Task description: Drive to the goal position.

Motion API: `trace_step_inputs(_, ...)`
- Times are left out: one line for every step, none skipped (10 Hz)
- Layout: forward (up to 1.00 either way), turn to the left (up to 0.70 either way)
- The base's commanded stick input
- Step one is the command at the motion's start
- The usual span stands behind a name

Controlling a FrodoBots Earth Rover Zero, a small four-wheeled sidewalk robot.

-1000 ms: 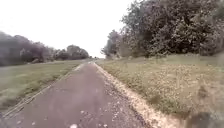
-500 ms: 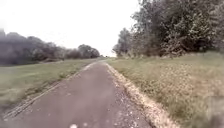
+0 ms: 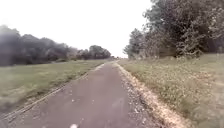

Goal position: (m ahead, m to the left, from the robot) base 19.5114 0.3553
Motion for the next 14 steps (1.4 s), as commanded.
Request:
trace_step_inputs(0.7, 0.02)
trace_step_inputs(0.7, 0.02)
trace_step_inputs(0.7, 0.02)
trace_step_inputs(0.7, 0.02)
trace_step_inputs(0.7, 0.02)
trace_step_inputs(0.7, 0.02)
trace_step_inputs(0.7, 0.02)
trace_step_inputs(0.7, 0.02)
trace_step_inputs(0.7, 0.02)
trace_step_inputs(0.7, 0.02)
trace_step_inputs(0.7, 0.02)
trace_step_inputs(0.7, 0.02)
trace_step_inputs(0.7, 0.02)
trace_step_inputs(0.7, 0.02)
